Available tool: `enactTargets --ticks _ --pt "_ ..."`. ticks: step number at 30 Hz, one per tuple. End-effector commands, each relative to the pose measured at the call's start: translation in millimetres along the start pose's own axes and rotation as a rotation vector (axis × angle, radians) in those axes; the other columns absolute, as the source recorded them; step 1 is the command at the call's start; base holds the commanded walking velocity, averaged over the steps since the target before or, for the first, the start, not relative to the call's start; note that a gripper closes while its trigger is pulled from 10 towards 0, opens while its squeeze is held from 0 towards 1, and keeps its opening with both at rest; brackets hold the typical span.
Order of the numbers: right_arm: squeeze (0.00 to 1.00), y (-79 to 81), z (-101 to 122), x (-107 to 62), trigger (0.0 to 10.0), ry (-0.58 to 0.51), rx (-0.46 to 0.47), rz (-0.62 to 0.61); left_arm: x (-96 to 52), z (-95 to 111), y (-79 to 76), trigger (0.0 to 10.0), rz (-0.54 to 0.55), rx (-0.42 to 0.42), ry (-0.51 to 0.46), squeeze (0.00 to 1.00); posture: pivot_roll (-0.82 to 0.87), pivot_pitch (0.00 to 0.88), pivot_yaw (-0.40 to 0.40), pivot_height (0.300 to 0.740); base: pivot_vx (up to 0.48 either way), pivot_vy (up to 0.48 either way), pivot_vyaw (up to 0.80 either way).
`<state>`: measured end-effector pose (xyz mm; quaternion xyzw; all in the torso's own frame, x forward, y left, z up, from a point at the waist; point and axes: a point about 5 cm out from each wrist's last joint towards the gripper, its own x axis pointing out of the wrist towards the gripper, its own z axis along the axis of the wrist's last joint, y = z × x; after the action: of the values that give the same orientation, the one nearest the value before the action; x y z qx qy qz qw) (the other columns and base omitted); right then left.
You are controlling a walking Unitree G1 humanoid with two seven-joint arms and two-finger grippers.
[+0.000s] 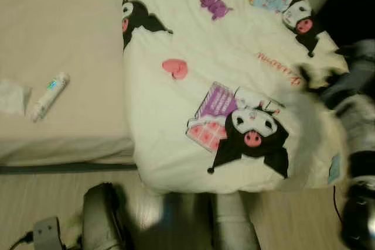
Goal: Clean up the room
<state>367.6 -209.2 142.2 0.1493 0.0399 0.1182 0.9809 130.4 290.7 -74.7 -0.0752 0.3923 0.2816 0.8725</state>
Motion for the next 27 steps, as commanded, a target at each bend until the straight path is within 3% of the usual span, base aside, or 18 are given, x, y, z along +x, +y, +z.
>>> enactTargets --ticks 1,3,7,8,10,12,14,15,20,27 --pt "0.00 2.4 -36 -5.8 10.0 0.103 0.009 0.012 -3.4 -15 0.7 10.0 0.025 -0.018 0.064 0.00 -0.13 0.049 -0.012 0.560 -0.480 0.000 0.00" --pt "0.00 10.5 -48 -4.7 10.0 0.135 0.011 0.032 -2.4 -12 -2.6 10.0 0.020 -0.018 0.058 0.00 -0.13 0.045 -0.007 0.565 -0.480 0.000 0.00" --pt "0.00 21.1 -63 -5.0 10.0 0.155 0.044 0.067 -1.7 -11 -9.4 10.0 0.000 0.068 0.052 0.00 -0.14 0.033 0.003 0.580 -0.068 0.000 0.00" --pt "0.00 23.9 -68 -6.9 10.0 0.153 0.048 0.091 -1.7 -11 -6.6 10.0 0.029 0.137 0.058 0.00 -0.14 0.028 0.009 0.585 0.000 0.000 0.00" --pt "0.00 23.9 -68 -6.9 10.0 0.153 0.048 0.091 -1.7 -11 -6.6 10.0 0.029 0.137 0.058 0.00 -0.14 0.028 0.009 0.585 0.000 0.000 0.00" --pt "0.00 26.6 -74 -9.8 10.0 0.147 0.051 0.120 -1.9 -11 0.6 10.0 0.088 0.218 0.067 0.00 -0.14 0.026 0.011 0.595 0.000 0.000 0.00" --pt "0.00 26.6 -74 -9.8 10.0 0.147 0.051 0.120 -1.9 -11 0.6 10.0 0.088 0.218 0.067 0.00 -0.14 0.026 0.011 0.595 0.000 0.000 0.00" --pt "0.00 26.1 -77 -11.7 10.0 0.146 0.053 0.124 -2.2 -11 7.6 10.0 0.127 0.257 0.079 0.00 -0.15 0.025 0.014 0.600 0.000 0.000 0.00" --pt "0.00 22.3 -84 -14.8 10.0 0.151 0.048 0.115 -3.1 -14 16.3 10.0 0.166 0.280 0.114 0.00 -0.14 0.022 0.014 0.615 -0.099 0.000 0.00" --pt "0.00 24.9 -89 -14.8 10.0 0.159 0.045 0.120 -3.0 -16 7.0 10.0 0.134 0.294 0.116 0.00 -0.14 0.014 0.017 0.650 -0.329 0.000 0.00"
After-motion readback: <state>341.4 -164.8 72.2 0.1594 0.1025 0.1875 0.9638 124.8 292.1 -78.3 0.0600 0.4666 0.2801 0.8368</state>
